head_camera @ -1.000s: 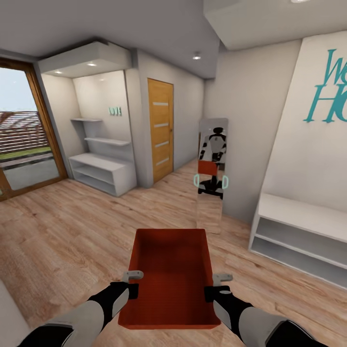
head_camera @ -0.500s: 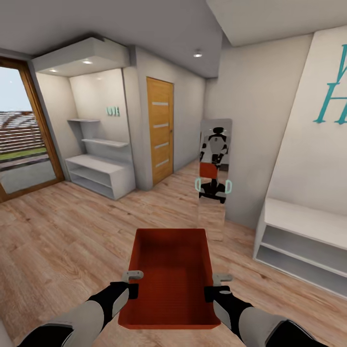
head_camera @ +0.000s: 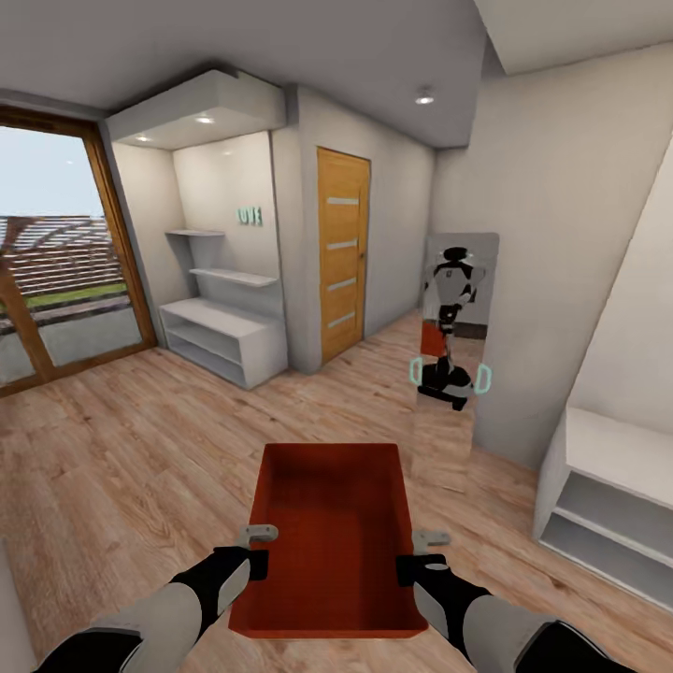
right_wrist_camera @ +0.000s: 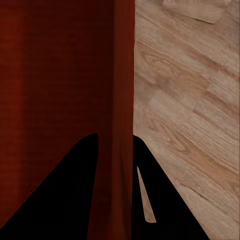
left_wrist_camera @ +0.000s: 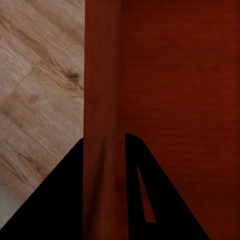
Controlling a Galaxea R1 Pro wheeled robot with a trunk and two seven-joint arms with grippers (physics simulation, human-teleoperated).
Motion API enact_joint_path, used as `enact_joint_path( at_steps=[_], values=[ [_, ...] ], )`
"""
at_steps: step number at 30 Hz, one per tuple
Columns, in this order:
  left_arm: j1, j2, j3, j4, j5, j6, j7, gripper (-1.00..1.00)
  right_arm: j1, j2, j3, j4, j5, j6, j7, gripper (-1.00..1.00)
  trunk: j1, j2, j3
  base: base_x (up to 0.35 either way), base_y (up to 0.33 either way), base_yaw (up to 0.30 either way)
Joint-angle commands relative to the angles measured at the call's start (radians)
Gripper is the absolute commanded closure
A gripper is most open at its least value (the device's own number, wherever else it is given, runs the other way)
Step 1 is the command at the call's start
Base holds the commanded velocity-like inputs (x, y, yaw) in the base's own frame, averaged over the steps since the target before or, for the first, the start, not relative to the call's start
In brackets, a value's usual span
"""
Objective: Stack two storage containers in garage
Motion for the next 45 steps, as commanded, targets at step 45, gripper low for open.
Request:
enact_joint_path(
  at_steps=[45],
  values=[
    [0.000,-0.001,0.011,-0.002,-0.007,0.006,0.007,1.00,-0.001,0.000,0.013,-0.001,-0.011,0.000,0.002,1.00,0.001,-0.002,-0.001,0.322,0.000,0.124]
  ],
)
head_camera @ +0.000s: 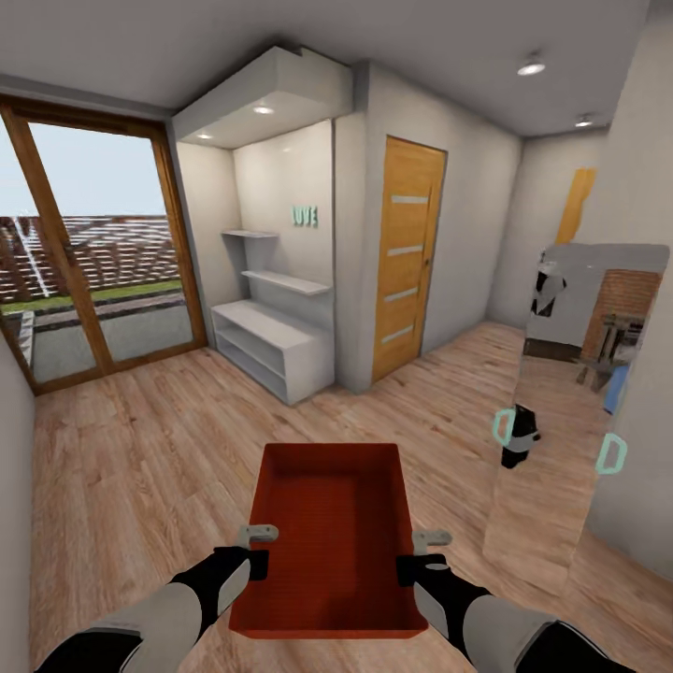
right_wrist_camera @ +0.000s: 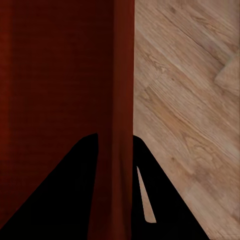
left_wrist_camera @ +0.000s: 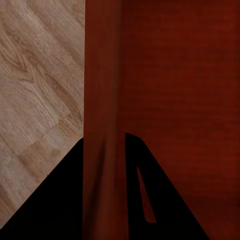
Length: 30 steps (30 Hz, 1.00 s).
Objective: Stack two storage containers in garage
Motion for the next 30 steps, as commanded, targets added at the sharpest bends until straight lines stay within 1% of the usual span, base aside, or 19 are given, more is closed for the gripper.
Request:
enact_joint_path(
  at_steps=[1,30],
  values=[
    [0.000,0.000,0.011,-0.002,-0.008,0.007,0.007,1.00,-0.001,0.000,0.013,0.000,-0.012,-0.001,0.002,1.00,0.001,-0.002,-0.001,0.322,0.000,0.002],
    [0.000,0.000,0.011,-0.003,-0.008,0.007,0.007,1.00,0.000,0.000,0.013,0.000,-0.012,-0.002,0.002,1.00,0.001,-0.002,-0.001,0.322,0.000,0.000]
  ],
)
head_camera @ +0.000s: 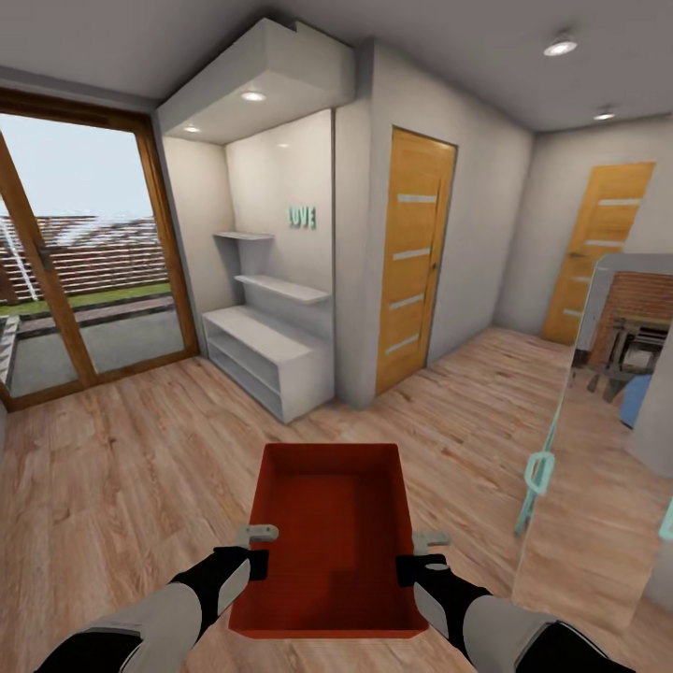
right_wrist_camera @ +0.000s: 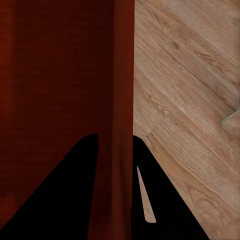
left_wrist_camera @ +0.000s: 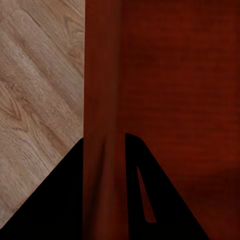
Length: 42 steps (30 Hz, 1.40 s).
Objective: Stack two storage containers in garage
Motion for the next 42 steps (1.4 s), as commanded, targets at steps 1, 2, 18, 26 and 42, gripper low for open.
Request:
enact_joint_path(
  at_steps=[1,2,18,26,42],
  values=[
    [0.000,0.000,0.012,-0.003,-0.008,0.007,0.008,1.00,-0.001,0.000,0.013,0.000,-0.012,-0.001,0.002,1.00,0.001,-0.002,-0.001,0.322,0.000,0.000],
    [0.000,0.000,0.012,-0.003,-0.008,0.007,0.008,1.00,-0.001,0.000,0.013,0.000,-0.012,-0.001,0.002,1.00,0.001,-0.002,-0.001,0.322,0.000,0.000],
    [0.000,0.000,0.012,-0.002,-0.008,0.007,0.008,1.00,-0.001,0.000,0.013,0.000,-0.012,-0.001,0.002,1.00,0.001,-0.002,-0.001,0.322,0.000,0.000],
    [0.000,0.000,0.012,-0.003,-0.009,0.007,0.007,1.00,-0.001,0.000,0.013,0.000,-0.012,-0.001,0.002,1.00,0.001,-0.002,-0.001,0.322,0.000,0.000],
    [0.000,0.000,0.012,-0.003,-0.008,0.007,0.007,1.00,-0.001,0.000,0.013,0.000,-0.012,-0.001,0.002,1.00,0.001,-0.002,-0.001,0.322,0.000,-0.189]
  ],
)
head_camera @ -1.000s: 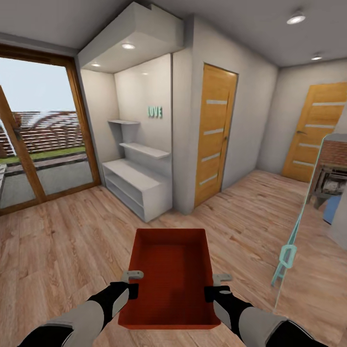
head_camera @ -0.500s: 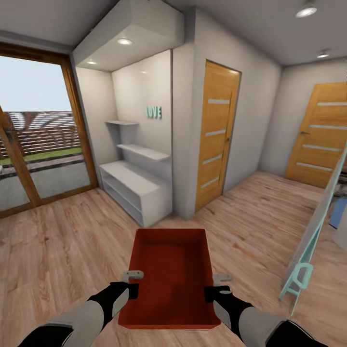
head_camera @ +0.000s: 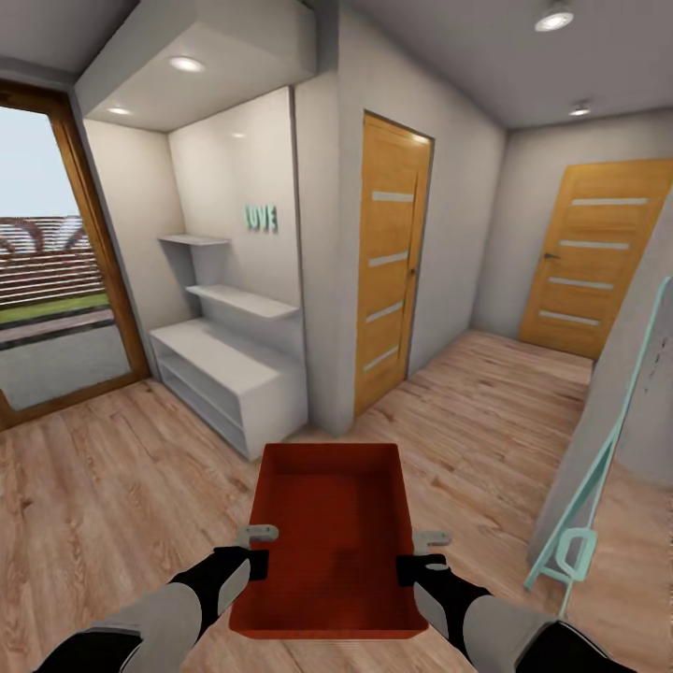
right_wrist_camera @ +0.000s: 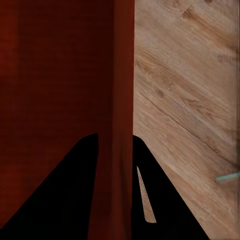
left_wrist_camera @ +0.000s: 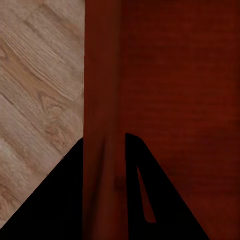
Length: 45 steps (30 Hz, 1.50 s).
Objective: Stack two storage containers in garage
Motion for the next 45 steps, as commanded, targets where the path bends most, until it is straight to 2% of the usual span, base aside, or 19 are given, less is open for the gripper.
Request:
enact_joint_path(
  at_steps=[1,19,36,45],
  values=[
    [0.000,0.000,0.012,-0.003,-0.009,0.007,0.008,1.00,-0.001,0.001,0.013,0.000,-0.012,-0.001,0.002,1.00,0.001,-0.002,-0.001,0.322,0.000,-0.247],
    [0.000,0.000,0.012,-0.003,-0.009,0.007,0.007,1.00,-0.001,0.001,0.013,0.000,-0.012,-0.001,0.002,1.00,0.001,-0.002,-0.001,0.322,0.000,-0.244],
    [0.000,0.000,0.012,-0.003,-0.009,0.007,0.007,1.00,-0.001,-0.001,0.013,0.000,-0.012,-0.001,0.002,1.00,0.001,-0.002,-0.001,0.322,0.000,-0.018],
    [0.000,0.000,0.012,-0.003,-0.009,0.007,0.007,1.00,-0.001,0.002,0.014,0.000,-0.012,-0.001,0.002,1.00,0.001,-0.002,-0.001,0.322,0.000,-0.200]
  ],
)
